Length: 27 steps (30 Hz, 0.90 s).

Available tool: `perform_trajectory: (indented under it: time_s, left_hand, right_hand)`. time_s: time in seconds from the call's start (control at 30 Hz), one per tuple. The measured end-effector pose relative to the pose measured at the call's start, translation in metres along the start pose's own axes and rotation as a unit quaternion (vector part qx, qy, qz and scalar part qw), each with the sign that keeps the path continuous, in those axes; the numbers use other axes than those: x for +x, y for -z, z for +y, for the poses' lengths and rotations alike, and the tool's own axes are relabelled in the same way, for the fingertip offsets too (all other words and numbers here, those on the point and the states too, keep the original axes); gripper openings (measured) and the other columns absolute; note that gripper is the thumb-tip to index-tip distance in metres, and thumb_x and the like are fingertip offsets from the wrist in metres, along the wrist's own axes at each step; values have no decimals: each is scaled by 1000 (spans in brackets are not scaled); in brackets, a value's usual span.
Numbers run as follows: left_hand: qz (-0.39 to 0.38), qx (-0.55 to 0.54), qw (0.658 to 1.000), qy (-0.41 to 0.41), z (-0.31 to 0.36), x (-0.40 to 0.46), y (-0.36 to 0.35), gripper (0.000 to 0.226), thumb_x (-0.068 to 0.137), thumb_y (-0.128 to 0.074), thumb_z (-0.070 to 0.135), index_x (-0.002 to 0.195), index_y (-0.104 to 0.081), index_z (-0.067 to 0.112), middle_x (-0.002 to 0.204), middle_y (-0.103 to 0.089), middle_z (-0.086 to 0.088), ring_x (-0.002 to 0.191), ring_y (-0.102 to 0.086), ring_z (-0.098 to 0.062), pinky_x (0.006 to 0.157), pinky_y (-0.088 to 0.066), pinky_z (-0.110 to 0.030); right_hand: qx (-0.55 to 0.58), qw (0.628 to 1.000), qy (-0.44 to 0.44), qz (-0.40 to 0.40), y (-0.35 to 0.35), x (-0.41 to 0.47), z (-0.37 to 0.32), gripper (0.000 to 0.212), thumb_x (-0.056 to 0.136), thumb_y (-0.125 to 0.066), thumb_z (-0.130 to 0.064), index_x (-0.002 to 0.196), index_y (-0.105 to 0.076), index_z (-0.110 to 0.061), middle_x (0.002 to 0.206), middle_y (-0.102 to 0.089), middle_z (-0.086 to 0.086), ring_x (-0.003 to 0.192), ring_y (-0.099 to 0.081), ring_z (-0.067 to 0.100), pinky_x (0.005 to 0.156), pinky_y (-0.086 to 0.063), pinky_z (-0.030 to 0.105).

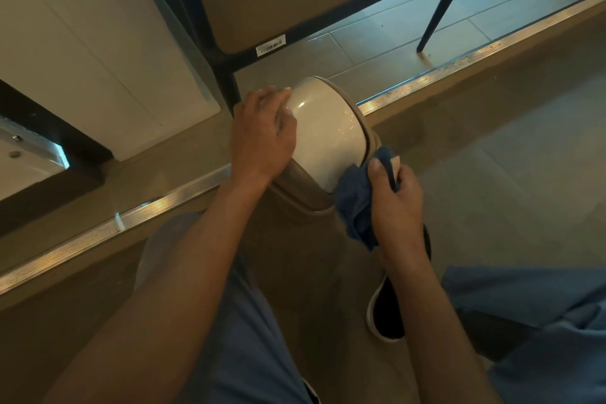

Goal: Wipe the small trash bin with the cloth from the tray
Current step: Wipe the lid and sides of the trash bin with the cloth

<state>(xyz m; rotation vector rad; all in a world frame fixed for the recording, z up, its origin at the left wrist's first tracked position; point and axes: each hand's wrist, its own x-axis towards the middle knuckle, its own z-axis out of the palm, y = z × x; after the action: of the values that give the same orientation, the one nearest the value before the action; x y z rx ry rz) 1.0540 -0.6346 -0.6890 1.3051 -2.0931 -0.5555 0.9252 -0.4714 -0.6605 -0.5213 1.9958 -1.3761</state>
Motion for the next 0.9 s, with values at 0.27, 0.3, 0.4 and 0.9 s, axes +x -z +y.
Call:
perform_trajectory:
  time_s: [0.27, 0.3, 0.4, 0.9]
  left_hand:
    - [93, -356, 922, 116, 48, -49, 34, 35, 108, -36, 31, 132, -59, 24, 133, -59, 0, 121, -58, -8, 102, -51, -32]
    - [87, -423, 893, 128, 54, -58, 35, 37, 110, -30, 29, 138, -53, 22, 138, -57, -3, 126, -58, -11, 102, -51, -32]
    - [89, -548, 822, 128, 59, -71, 34, 47, 111, -22, 27, 151, -35, 7, 148, -51, -9, 136, -53, -15, 106, -46, -30]
    - [222, -286, 896, 256, 34, -98, 1, 36, 105, -52, 27, 140, -47, 20, 131, -59, 4, 121, -57, -5, 102, -52, -36]
  right_hand:
    - [-51, 963, 84, -252, -15, 16, -94, 19, 101, -60, -37, 106, -67, -20, 98, -75, 1, 94, -73, 15, 85, -61, 39]
    - [-83, 952, 102, -277, -23, 17, -102, 21, 101, -60, -39, 109, -67, -21, 101, -75, 2, 95, -73, 16, 89, -60, 44]
    - [-128, 915, 127, -360, -46, 18, -119, 19, 103, -58, -36, 112, -67, -22, 101, -73, -2, 91, -72, 10, 84, -61, 31]
    - [-409, 764, 385, -318, -97, 115, -80, 40, 107, -38, -44, 121, -68, -21, 123, -67, 0, 116, -59, 20, 102, -40, 38]
